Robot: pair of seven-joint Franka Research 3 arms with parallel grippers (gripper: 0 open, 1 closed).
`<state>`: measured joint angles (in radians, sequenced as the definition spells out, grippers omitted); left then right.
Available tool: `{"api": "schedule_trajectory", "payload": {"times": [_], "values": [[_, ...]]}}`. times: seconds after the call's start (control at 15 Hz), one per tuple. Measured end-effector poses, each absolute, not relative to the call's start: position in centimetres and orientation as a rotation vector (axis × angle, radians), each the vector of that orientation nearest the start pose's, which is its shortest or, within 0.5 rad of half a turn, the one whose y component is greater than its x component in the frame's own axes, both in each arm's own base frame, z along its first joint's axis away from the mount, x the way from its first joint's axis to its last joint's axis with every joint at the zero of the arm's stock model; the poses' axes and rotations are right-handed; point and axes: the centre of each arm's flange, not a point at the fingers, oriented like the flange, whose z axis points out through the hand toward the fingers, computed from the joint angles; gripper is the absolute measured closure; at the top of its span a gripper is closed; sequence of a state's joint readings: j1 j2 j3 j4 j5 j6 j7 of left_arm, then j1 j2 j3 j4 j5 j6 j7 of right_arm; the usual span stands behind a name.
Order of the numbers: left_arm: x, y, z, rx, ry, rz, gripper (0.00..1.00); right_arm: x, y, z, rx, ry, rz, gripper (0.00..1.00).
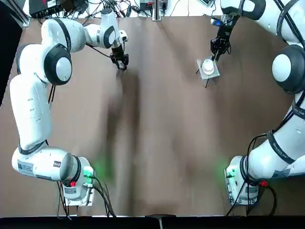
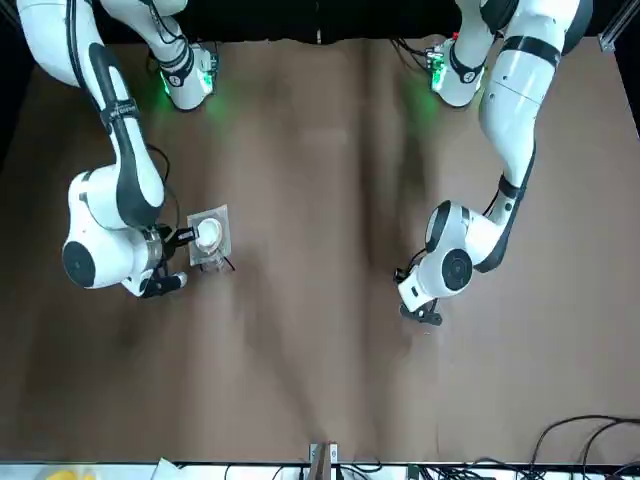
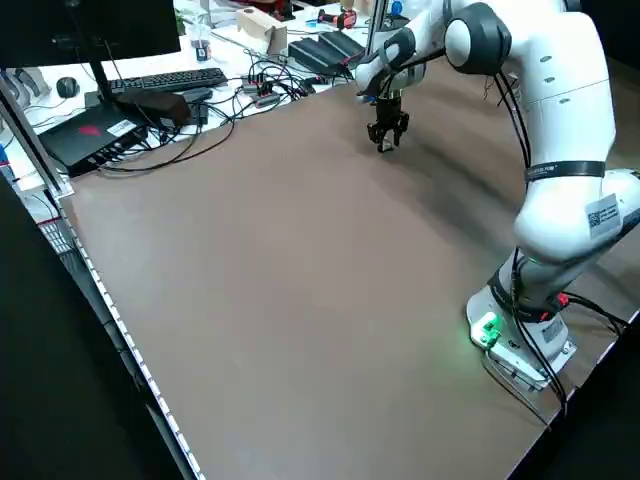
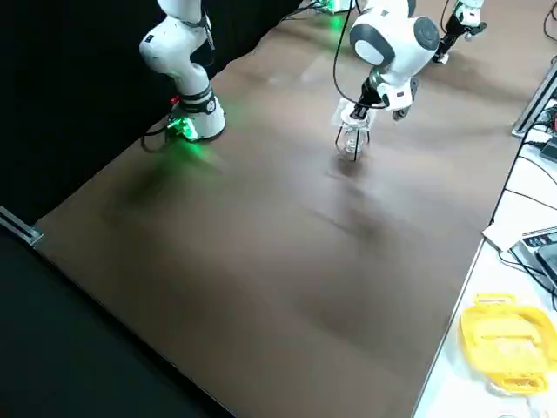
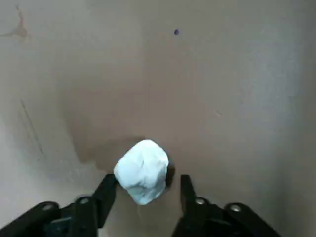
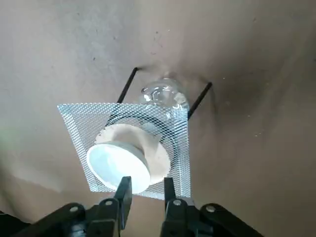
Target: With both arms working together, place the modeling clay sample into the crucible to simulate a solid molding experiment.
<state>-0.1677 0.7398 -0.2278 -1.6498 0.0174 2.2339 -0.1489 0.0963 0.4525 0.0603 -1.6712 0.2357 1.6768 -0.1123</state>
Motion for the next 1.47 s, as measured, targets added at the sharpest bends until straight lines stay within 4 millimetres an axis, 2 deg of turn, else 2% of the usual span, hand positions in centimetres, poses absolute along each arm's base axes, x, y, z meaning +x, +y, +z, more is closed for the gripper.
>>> {"api": "schedule_trajectory", "payload": {"times": [0.07, 0.13, 0.2, 0.4, 0.6, 0.87, 0.93, 1.0, 1.2, 1.4, 1.47], "values": [[62.4, -24.2, 17.7, -3.208, 0.342, 0.275, 0.49, 60.6, 11.8, 31.6, -2.814, -0.274, 0.658, 0.66], [62.5, -24.0, 17.8, -3.206, 0.34, 0.271, 0.56, 60.5, 12.0, 31.4, -2.813, -0.278, 0.663, 0.66], [62.6, -24.0, 17.8, -3.206, 0.339, 0.269, 0.56, 60.5, 12.1, 31.2, -2.812, -0.281, 0.667, 0.66], [63.0, -24.1, 18.3, -3.211, 0.325, 0.251, 0.77, 60.5, 12.2, 30.7, -2.81, -0.281, 0.678, 0.66], [63.6, -24.3, 19.4, -3.221, 0.304, 0.216, 0.82, 60.5, 12.1, 30.2, -2.807, -0.279, 0.69, 0.66], [64.3, -25.4, 23.3, -3.257, 0.193, 0.137, 0.83, 60.5, 12.2, 29.9, -2.805, -0.283, 0.694, 0.66], [64.1, -26.3, 24.3, -3.271, 0.166, 0.128, 0.83, 60.4, 12.2, 29.9, -2.805, -0.284, 0.695, 0.66], [63.1, -29.0, 25.8, -3.302, 0.1, 0.128, 0.83, 60.4, 12.3, 29.8, -2.803, -0.288, 0.698, 0.69], [60.9, -34.0, 27.9, -3.36, 0.001, 0.159, 0.83, 60.4, 12.3, 29.6, -2.801, -0.291, 0.701, 0.76], [59.2, -37.8, 29.7, -3.424, -0.076, 0.216, 0.83, 60.4, 12.3, 29.6, -2.801, -0.292, 0.703, 0.8], [58.7, -38.7, 30.2, -3.435, -0.099, 0.228, 0.83, 60.4, 12.3, 29.6, -2.801, -0.292, 0.703, 0.84]]}}
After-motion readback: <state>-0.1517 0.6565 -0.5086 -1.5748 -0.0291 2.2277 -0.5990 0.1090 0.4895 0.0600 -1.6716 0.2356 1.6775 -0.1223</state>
